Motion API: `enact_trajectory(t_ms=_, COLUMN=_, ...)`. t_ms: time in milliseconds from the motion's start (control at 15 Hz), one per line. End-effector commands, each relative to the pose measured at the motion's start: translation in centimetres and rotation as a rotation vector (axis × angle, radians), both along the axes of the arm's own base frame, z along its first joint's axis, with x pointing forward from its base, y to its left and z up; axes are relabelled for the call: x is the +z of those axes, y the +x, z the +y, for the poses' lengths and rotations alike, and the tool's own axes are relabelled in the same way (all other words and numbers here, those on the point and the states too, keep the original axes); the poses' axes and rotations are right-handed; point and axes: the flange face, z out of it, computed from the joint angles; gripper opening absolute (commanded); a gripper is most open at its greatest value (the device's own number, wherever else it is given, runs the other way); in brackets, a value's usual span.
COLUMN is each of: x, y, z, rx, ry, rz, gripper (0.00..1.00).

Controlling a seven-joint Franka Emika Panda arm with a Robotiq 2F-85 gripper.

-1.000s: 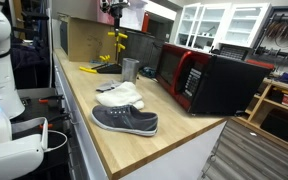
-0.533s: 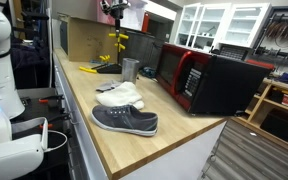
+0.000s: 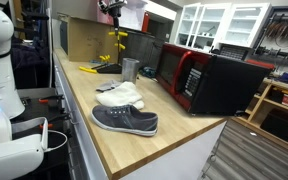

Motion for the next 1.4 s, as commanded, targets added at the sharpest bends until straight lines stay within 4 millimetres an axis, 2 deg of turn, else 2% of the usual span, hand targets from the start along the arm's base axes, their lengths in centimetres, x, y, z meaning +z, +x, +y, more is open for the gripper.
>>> enact_trajectory(t_ms=0, x=0.9, y=-0.2, z=1.0, rx=-0.048, ry=0.004, rz=-0.024, gripper=0.06)
enact_trajectory(t_ms=267, x=0.0, y=-0.1, z=0.9, rx=-0.095, ry=0.003, rz=-0.015, gripper=0.06)
enact_trajectory(t_ms=933, x=-5.2, y=1.1, z=1.5, rx=-0.092, ry=0.046, rz=0.065, gripper=0.06)
enact_trajectory(t_ms=1333, x=-5.5, y=1.3, z=1.2, rx=-0.090, ry=0.032, rz=0.060, gripper=0.06)
